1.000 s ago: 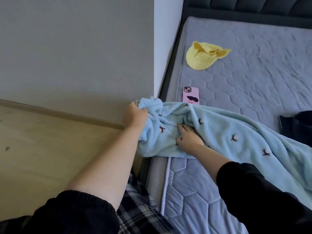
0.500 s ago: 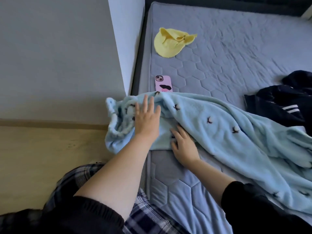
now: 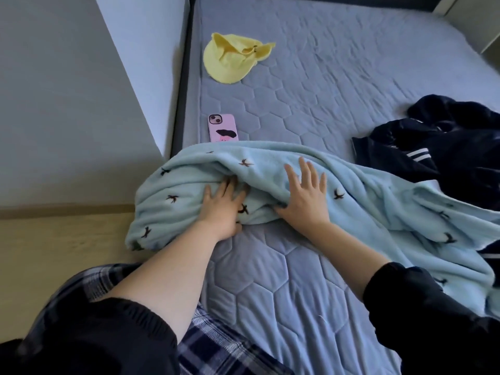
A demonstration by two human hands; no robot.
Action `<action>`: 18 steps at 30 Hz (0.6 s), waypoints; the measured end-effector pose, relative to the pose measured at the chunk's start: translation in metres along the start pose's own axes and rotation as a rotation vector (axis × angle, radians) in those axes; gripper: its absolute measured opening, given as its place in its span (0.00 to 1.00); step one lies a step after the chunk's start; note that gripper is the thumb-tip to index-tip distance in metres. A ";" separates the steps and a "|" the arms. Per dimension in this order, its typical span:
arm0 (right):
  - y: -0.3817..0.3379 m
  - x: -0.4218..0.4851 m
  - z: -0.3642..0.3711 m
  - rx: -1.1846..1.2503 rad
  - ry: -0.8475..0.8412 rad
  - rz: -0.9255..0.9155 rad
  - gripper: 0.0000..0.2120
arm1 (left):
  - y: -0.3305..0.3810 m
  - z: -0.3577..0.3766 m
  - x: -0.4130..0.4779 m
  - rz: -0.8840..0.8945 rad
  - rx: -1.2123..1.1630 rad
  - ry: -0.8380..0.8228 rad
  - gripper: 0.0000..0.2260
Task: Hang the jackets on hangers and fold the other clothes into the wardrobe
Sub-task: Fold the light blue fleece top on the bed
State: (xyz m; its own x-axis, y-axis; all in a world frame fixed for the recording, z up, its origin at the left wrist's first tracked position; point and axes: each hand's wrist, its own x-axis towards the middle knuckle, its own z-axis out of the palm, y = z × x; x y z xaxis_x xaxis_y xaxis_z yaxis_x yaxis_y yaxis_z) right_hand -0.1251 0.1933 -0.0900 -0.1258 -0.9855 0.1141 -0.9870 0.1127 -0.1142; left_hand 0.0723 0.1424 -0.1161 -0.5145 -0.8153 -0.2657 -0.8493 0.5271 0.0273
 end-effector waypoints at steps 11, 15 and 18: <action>0.081 0.035 -0.013 0.363 0.094 0.535 0.20 | 0.007 -0.004 0.004 0.087 -0.340 0.428 0.30; 0.108 0.027 -0.005 -0.071 -0.207 0.589 0.24 | 0.030 -0.023 0.005 0.223 -0.436 0.760 0.12; 0.113 0.027 -0.010 -0.124 -0.145 0.464 0.14 | 0.038 -0.027 0.007 0.246 -0.443 0.774 0.08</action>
State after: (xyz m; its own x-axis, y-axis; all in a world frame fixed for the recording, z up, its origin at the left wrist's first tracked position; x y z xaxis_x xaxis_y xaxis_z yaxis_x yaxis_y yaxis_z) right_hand -0.2408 0.1810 -0.0897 -0.5475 -0.8346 -0.0604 -0.8361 0.5485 -0.0010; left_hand 0.0331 0.1501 -0.0910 -0.4865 -0.7095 0.5098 -0.5912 0.6970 0.4059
